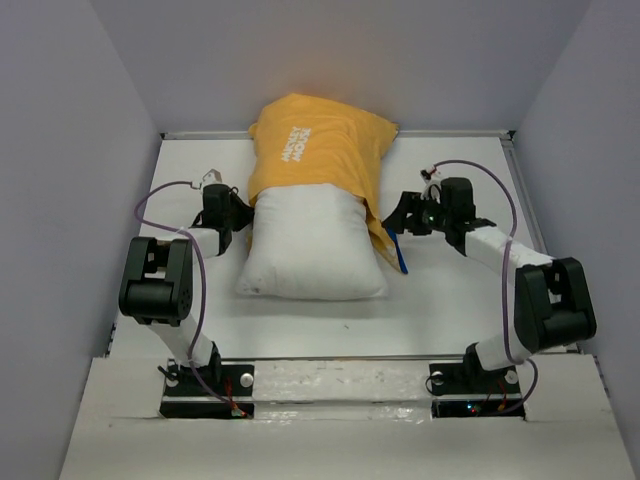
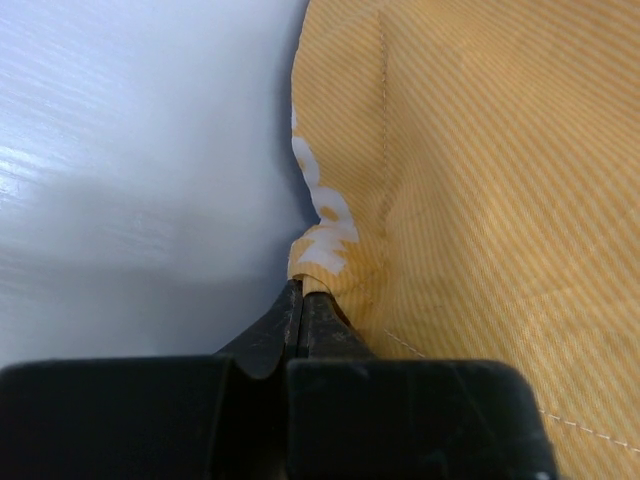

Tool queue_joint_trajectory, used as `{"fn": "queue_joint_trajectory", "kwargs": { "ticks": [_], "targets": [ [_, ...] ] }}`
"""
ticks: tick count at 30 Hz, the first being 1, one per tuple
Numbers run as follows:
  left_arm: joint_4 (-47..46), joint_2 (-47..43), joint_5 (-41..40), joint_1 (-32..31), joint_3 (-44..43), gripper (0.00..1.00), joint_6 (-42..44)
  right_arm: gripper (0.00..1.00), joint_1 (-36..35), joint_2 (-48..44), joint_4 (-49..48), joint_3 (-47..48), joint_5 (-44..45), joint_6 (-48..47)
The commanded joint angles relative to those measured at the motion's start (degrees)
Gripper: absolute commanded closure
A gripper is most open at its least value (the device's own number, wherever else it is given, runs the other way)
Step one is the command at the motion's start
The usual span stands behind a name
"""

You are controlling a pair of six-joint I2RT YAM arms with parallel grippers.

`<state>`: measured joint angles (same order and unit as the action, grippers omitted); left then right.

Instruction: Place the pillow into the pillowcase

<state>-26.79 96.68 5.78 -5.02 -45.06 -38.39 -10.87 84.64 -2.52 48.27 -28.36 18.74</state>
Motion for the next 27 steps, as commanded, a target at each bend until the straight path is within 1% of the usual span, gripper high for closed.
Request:
{"fn": "queue_joint_trajectory", "kwargs": {
  "ticks": [1,5,6,8,10,13,14,15,16,17,18,19,20,21,22,23,24,25,26,27],
  "targets": [
    [-3.97,-1.06,1.69,0.53,-0.21,1.0,1.04,0.26,-1.25,4.02,0.24,1.3,-1.87,-2.74],
    [-5.12,-3.77,1.78,0.1,1.37,1.0,1.13,0.25,-1.96,8.15,-1.33,3.05,-0.39,-3.45],
    [-5.29,-4.22,1.78,0.01,1.55,1.0,1.13,0.26,-1.96,9.22,-1.34,4.8,-0.47,-3.45],
    [-5.64,-5.8,1.6,-0.43,2.34,1.0,1.04,0.27,-3.7,11.67,-1.69,6.48,0.32,-3.45],
    [-6.0,-6.59,1.78,-0.96,2.87,1.0,0.95,0.28,-5.2,12.91,-3.61,8.23,3.38,-3.45],
    [-6.87,-8.61,1.78,-1.66,4.45,1.0,0.86,0.3,-7.4,15.29,-4.07,10.35,5.59,-1.96],
    [-7.22,-9.31,1.69,-1.84,5.06,1.0,0.78,0.32,-7.41,15.9,-6.07,10.96,7.94,-1.43],
    [-7.49,-10.71,1.52,-2.1,6.37,1.0,0.77,0.38,-7.41,16.86,-6.61,11.58,8.23,-1.08],
    [-8.1,-11.51,1.77,-2.19,7.08,1.0,0.6,0.47,-7.93,19.13,-5.83,12.45,7.19,-0.73],
    [-8.45,-12.3,2.73,-2.28,8.39,1.0,0.51,0.74,-7.93,19.85,-5.13,13.59,6.22,-0.03],
    [-8.72,-14.14,3.53,-2.37,8.93,1.0,0.34,0.89,-7.93,20.21,-4.25,13.69,5.08,0.41],
    [-8.81,-15.46,4.41,-2.54,9.46,1.0,0.07,1.0,-7.93,19.26,-3.46,13.08,2.02,0.68],
    [-8.72,-16.87,5.55,-2.89,10.07,1.0,0.07,1.0,-8.54,17.77,-3.45,10.9,0.51,1.2],
    [-7.77,-20.62,6.17,-3.33,10.16,1.0,-0.19,1.0,-8.55,15.58,-3.28,9.57,-1.24,2.25],
    [-7.15,-22.92,7.39,-3.42,10.08,1.0,-1.41,1.0,-9.16,9.46,-2.93,8.34,-4.83,2.44],
    [-6.44,-25.21,8.79,-3.42,9.82,1.0,-1.42,1.0,-9.17,5.84,-2.05,7.55,-6.43,2.53],
    [-5.04,-30.54,11.24,-3.51,8.25,1.0,-2.12,1.0,-9.69,2.06,-0.39,7.89,-8.1,2.44],
    [-1.46,-33.11,12.4,-3.6,6.93,1.0,-2.56,1.0,-9.69,-1.81,4.32,8.94,-9.59,2.27],
    [0.14,-35.58,13.46,-3.51,5.61,1.0,-2.91,1.0,-9.69,-5.5,7.15,10.69,-9.44,1.83],
    [1.72,-39.78,15.56,-3.51,2.11,1.0,-3.35,1.0,-9.69,-11.37,9.79,13.05,-9.35,1.13]
  ]
}}
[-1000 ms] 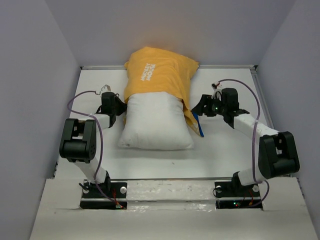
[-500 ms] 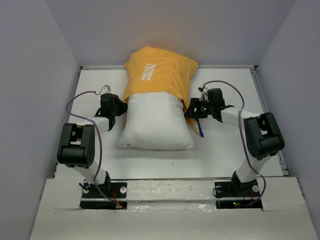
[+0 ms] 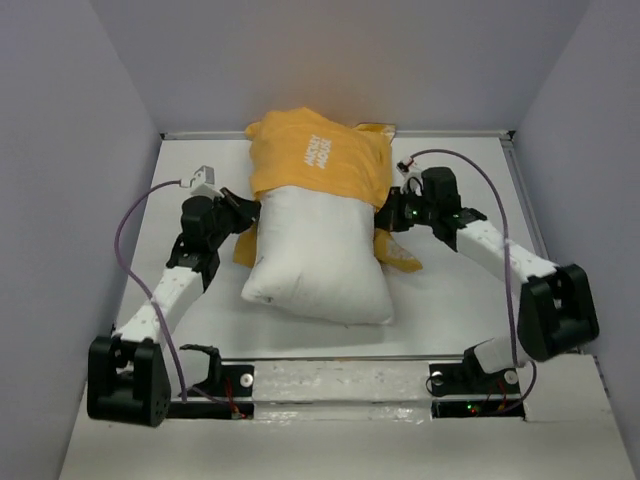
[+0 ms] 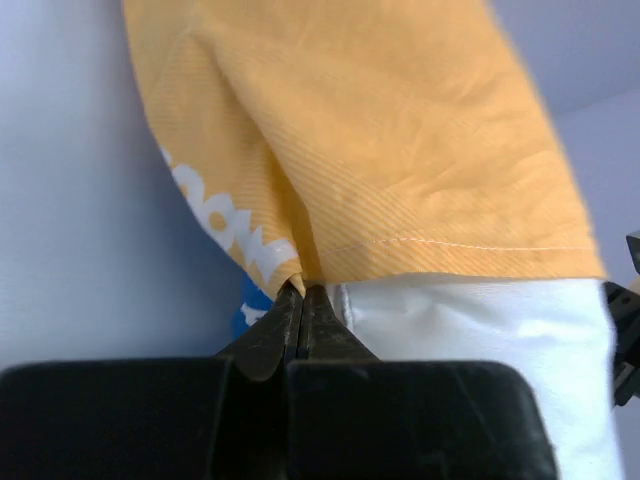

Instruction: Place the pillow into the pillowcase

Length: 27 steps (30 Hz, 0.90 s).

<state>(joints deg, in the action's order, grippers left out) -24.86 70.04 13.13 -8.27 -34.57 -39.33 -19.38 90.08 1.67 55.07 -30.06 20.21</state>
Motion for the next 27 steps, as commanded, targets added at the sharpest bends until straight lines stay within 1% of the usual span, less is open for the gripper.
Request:
{"fn": "queue_joint_trajectory", "kwargs": {
  "ticks": [1,2,3,4,5,7,8,10,11,12,14,15,16,18,19,20,21,22,23,24,25,26,27],
  "targets": [
    [3.12,-14.83,9.1,-0.17,-10.67,1.0,-2.59,1.0,-1.19,-19.22,9.89,11.59,-7.55,-0.52],
    [4.63,-16.15,10.07,0.01,-12.87,1.0,-2.59,1.0,-1.19,-20.9,11.67,14.42,-7.38,-0.61],
    [6.13,-17.9,11.38,0.01,-17.59,1.0,-2.33,1.0,-1.19,-22.91,13.43,17.32,-7.2,-0.96],
    [9.19,-18.53,11.57,0.1,-19.99,1.0,-1.55,1.0,-0.67,-23.46,16.58,22.57,-6.24,-1.05],
    [10.78,-19.15,12.36,0.36,-24.19,1.0,-1.19,1.0,-0.66,-23.9,17.74,24.8,-5.45,-0.79],
    [13.52,-19.06,14.11,1.06,-27.38,1.0,-0.75,1.0,-0.05,-24.87,19.41,27.97,-3.35,-0.61],
    [14.05,-18.89,15.69,2.11,-28.7,1.0,-0.83,1.0,0.74,-24.96,20.9,30.08,-0.81,-0.61],
    [12.92,-18.63,18.5,3.78,-28.19,1.0,-2.32,1.0,1.79,-23.38,21.97,30.8,-1.83,-0.17],
    [11.17,-18.62,21.65,4.75,-25.66,1.0,-5.55,1.0,2.32,-22.33,23.36,30.37,-4.45,-0.17],
    [6.28,-18.36,23.42,6.85,-24.07,1.0,-7.93,1.0,2.33,-21.19,23.9,29.58,-4.91,-0.43],
    [2.29,-17.75,26.94,7.83,-22.13,1.0,-13.81,1.0,2.33,-19.33,24.43,27.56,-5.96,-0.61],
    [3.23,-17.75,26.17,9.31,-23.17,1.0,-13.23,1.0,2.33,-20.11,23.13,26.16,-6.14,-0.26],
    [4.81,-17.92,24.42,9.33,-24.57,1.0,-10.7,1.0,2.33,-22.56,22.33,26.06,-4.41,0.35],
    [6.05,-17.84,23.17,9.33,-29.56,1.0,-10.77,1.0,2.85,-23.64,23.11,28.93,-1.41,0.45],
    [5.18,-17.05,23.61,9.33,-31.59,1.0,-11.46,1.0,2.85,-23.12,25.46,35.65,0.34,-0.07],
    [4.74,-15.82,24.05,9.33,-35.88,1.0,-12.95,1.0,3.37,-20.41,26.97,39.99,0.53,-0.69],
    [2.91,-15.12,24.05,9.33,-37.92,1.0,-14.01,1.0,3.38,-18.56,29.94,49.25,0.62,-0.87],
    [2.8,-13.89,23.97,9.33,-40.73,1.0,-14.45,1.0,3.38,-16.63,31.27,54.04,0.71,-0.87],
    [3.15,-11.18,24.05,9.33,-47.46,1.0,-15.33,1.0,3.38,-13.39,32.24,58.62,1.14,-0.44],
    [3.33,-9.67,24.84,9.33,-51.18,1.0,-16.03,1.0,3.38,-12.22,33.12,62.93,1.41,-0.17],
    [3.42,-8.44,25.54,9.33,-55.22,1.0,-16.47,1.0,3.38,-11.6,33.74,66.71,1.76,-0.08],
    [4.29,-7.39,25.81,9.24,-58.82,1.0,-16.48,1.0,3.38,-11.34,33.83,72.4,2.81,0.36],
    [7.08,-6.33,25.2,9.24,-65.47,1.0,-14.91,1.0,3.38,-11.86,33.84,74.29,4.04,0.88]
  ]
}}
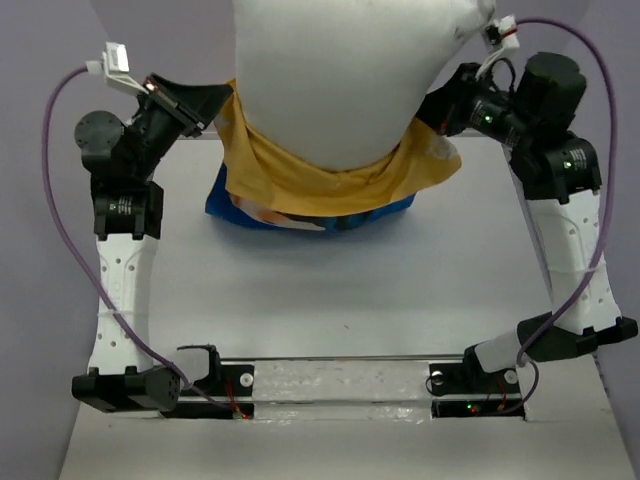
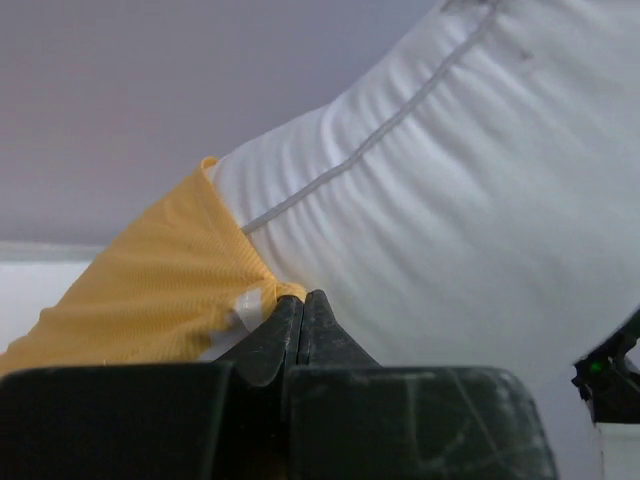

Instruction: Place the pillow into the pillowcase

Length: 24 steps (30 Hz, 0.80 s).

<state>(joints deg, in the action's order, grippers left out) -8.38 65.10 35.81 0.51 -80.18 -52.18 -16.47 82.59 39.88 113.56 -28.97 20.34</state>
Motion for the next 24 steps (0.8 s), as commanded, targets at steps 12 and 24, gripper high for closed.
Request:
{"fn": "queue_joint_trajectory", "kwargs": {
  "ticks": [12,24],
  "targets": [
    [-13.87,-0.69,6.65,2.3,-19.76,1.0,-6.19,1.0,0.47,-5.15,-7.8,12.98,7.69,2.08],
    [-12.46,-2.35,-2.49,2.12,-9.88,1.0,-0.21,1.0,0.47,-5.16,-16.5,-0.12,10.86,2.96]
  ]
}}
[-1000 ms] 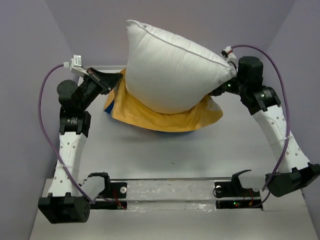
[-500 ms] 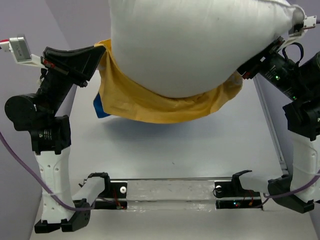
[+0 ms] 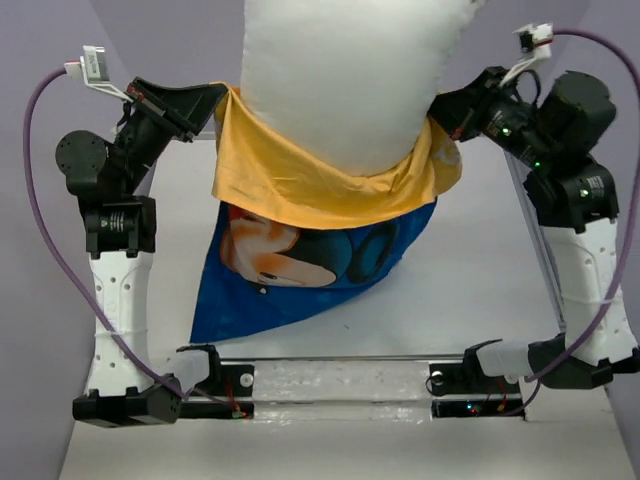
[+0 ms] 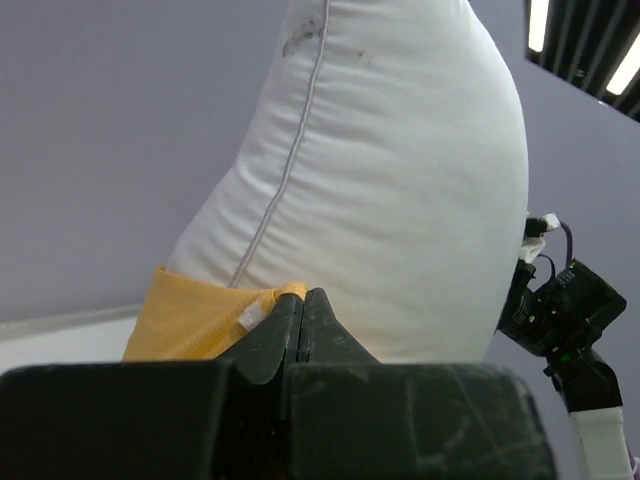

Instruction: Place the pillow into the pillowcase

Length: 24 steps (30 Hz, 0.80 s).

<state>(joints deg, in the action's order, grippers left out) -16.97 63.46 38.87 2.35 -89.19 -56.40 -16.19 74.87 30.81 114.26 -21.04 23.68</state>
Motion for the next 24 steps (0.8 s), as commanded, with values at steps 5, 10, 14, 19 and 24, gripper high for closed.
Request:
{"fn": "queue_joint_trajectory", "kwargs": {
  "ticks": [5,10,14,19,24],
  "targets": [
    [14.4,3.77,-7.66,0.29,-37.64,1.0,12.44,1.0,0.19,3.27,0.65,31.41,3.02,-1.62],
    [9.13,-6.39,-8.98,0.29,-19.79,1.0,11.24,1.0,0.19,-8.06,-7.67,7.92,3.81,0.13],
    [3.25,-7.07,-8.05,0.29,-4.12,1.0,7.28,1.0,0.19,-3.36,-6.03,3.75,2.67,0.23],
    [11.07,1.04,-7.23,0.29,-33.11,1.0,9.54,1.0,0.19,7.04,5.48,41.97,1.62,-0.22],
    [8.38,-10.7,-9.59,0.29,-9.96,1.0,11.58,1.0,0.19,-12.27,-13.28,-3.0,1.07,3.12]
  ]
}}
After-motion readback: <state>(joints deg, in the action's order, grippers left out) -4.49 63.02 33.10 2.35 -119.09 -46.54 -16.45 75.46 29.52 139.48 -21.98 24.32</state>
